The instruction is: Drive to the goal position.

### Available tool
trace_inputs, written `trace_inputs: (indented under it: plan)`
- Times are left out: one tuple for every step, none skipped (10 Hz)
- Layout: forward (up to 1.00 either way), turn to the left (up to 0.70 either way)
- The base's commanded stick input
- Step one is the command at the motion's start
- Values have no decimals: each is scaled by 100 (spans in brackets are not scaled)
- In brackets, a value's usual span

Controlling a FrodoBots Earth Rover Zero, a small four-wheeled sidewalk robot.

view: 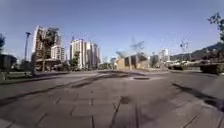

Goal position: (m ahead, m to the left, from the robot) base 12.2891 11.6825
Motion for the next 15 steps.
trace_inputs:
  plan:
    - [85, 24]
    - [85, 35]
    - [85, 35]
    - [85, 35]
    - [85, 35]
    - [85, 35]
    - [85, 35]
    - [85, 35]
    - [85, 35]
    - [85, 29]
    - [85, 13]
    - [85, 3]
    - [85, 1]
    - [85, 1]
    - [85, 1]
